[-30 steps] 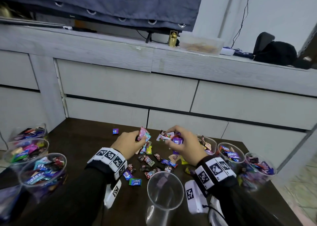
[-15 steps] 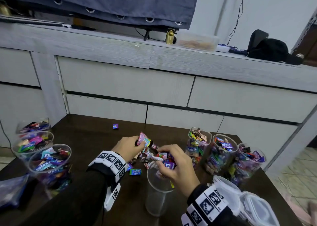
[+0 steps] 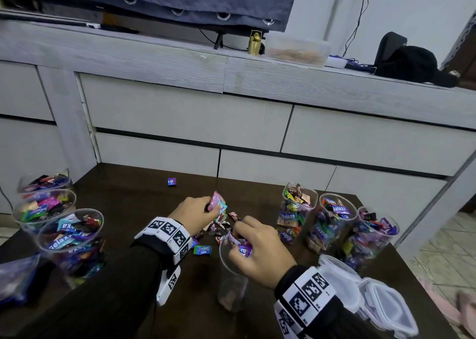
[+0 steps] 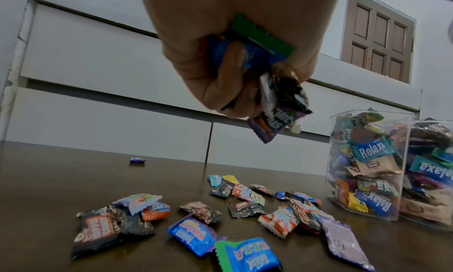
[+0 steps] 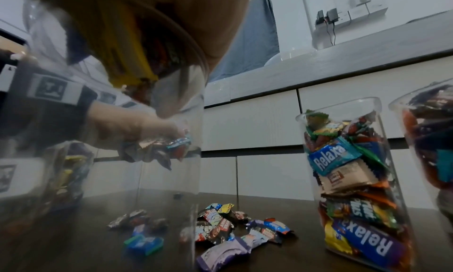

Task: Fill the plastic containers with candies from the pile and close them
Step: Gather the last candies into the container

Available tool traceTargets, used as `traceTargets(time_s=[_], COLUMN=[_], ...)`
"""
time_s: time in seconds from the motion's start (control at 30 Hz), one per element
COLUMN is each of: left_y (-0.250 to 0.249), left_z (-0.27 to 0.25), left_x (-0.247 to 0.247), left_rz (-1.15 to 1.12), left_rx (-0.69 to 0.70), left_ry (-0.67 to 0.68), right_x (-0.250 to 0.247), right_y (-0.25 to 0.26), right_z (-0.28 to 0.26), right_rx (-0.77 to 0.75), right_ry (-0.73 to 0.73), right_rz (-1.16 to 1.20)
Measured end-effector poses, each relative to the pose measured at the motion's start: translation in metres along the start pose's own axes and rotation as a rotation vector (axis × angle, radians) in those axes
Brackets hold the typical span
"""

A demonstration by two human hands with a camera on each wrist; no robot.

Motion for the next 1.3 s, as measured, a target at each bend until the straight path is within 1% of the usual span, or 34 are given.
traceTargets(time_s=[0.2,0.33,0.4,0.43,0.57,0.77,0.93,1.0,1.1,1.17,1.2,1.3], left_y=[-0.003,-0.005,-0.007,-0.008,-0.011,-0.014,-0.019,-0.020,-0.021,-0.023,-0.025,-0.034], left_z=[0.002,0.003,0.003,0.003,0.003,0.002,0.000,0.000,-0.001,-0.002,-0.003,-0.006], left_x=[0.000,-0.001,-0.001,-0.001,-0.002,-0.005,-0.007,-0.009,-0.011,-0.012,-0.015,-0.021], left_rz=[-0.008,-0.008,-0.014,-0.014,-0.016,-0.038,-0.050,-0.063,-0.110,-0.161,-0.186,-0.261], left_rx=[0.020,0.014,0.025,0.032,0.042,0.060,0.087,0.100,0.113,0.129,0.142,0.202], left_ry=[0.004,0.025,0.024,0.021,0.021,0.001,-0.020,-0.044,-0.061,-0.071,-0.088,-0.151], right_x=[0.005,0.012,0.014,0.014,0.006,0.008,0.009,0.007,-0.001,-0.006,-0.005,0.006], right_y=[-0.008,-0.012,-0.014,-0.015,-0.014,-0.017,-0.014,-0.013,-0.014,-0.021,-0.027,-0.047], right_z=[0.006,0.011,0.014,0.014,0.013,0.011,0.007,0.007,0.005,0.001,-0.001,-0.012], right_rx=[-0.015,-0.083,-0.088,-0.079,-0.028,0.012,-0.019,-0.023,-0.040,-0.006,0.036,0.195], right_ry=[0.086,0.221,0.282,0.284,0.190,0.145,0.062,0.004,-0.138,-0.184,-0.155,0.077], right_rz=[-0.070,-0.210,-0.215,-0.194,-0.085,-0.049,0.030,0.103,0.160,0.213,0.259,0.383])
Point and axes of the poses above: each hand's wrist, its own z-axis towards the middle knuckle, its own x-axis out of the palm, y = z × x, the point moved 5 cm from there along z, towards the middle knuckle, and after that the axes turned 8 degrees about -z, right-handed, at the moved point
